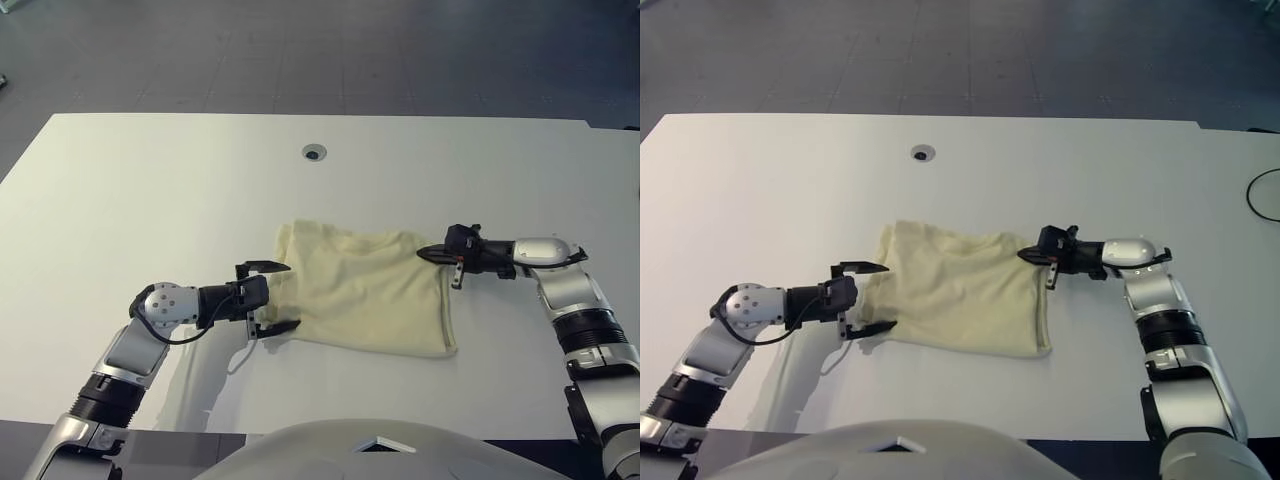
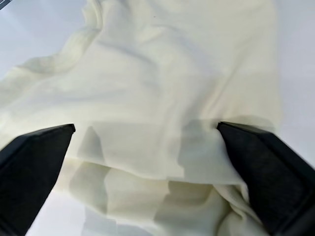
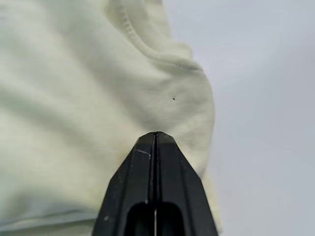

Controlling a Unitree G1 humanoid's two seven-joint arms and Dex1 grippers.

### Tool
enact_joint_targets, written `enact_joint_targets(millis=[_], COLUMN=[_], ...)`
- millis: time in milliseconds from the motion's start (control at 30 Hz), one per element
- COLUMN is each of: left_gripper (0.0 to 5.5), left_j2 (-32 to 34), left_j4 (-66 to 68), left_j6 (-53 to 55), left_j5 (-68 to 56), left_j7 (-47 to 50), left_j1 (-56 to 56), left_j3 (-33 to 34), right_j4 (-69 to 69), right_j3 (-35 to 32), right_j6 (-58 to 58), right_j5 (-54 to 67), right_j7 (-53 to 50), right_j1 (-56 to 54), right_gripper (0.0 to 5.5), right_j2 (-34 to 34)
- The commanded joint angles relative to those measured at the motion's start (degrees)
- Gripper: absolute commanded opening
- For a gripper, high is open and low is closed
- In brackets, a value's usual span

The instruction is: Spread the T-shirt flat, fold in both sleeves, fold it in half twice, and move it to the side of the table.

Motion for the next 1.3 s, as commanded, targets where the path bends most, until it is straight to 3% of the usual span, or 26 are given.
enact_joint_targets(millis=[33,367,700,1000,1300], left_gripper=[5.37,5.37,5.37,5.37,5.37], left_j2=[3.09,8.18,5.87,2.72,-1.37], left_j4=[2.75,5.85,28.98,51.21,51.76], left_j6=[-0.15,-4.54,-26.76,-52.79,-59.32], left_j5=[3.05,7.11,26.1,48.03,74.66], left_j7=[0.32,-1.68,5.47,25.56,60.9], left_j1=[0.61,-2.9,-23.17,-42.08,-53.51], left_j3=[0.6,-0.93,-11.35,-23.33,-36.88], right_j4=[2.48,-5.53,-31.0,-49.66,-51.5], right_j3=[1.29,1.13,-0.47,1.94,9.62], right_j6=[-0.33,3.22,14.35,26.83,34.71], right_j5=[-3.03,-0.93,7.46,13.88,15.24], right_j7=[-0.11,3.1,9.21,8.84,4.24], right_j1=[1.9,7.42,18.9,25.59,21.41], right_gripper=[0.0,0.0,0.0,0.0,0.0], right_j2=[-2.64,-7.95,-14.19,-13.78,-4.65])
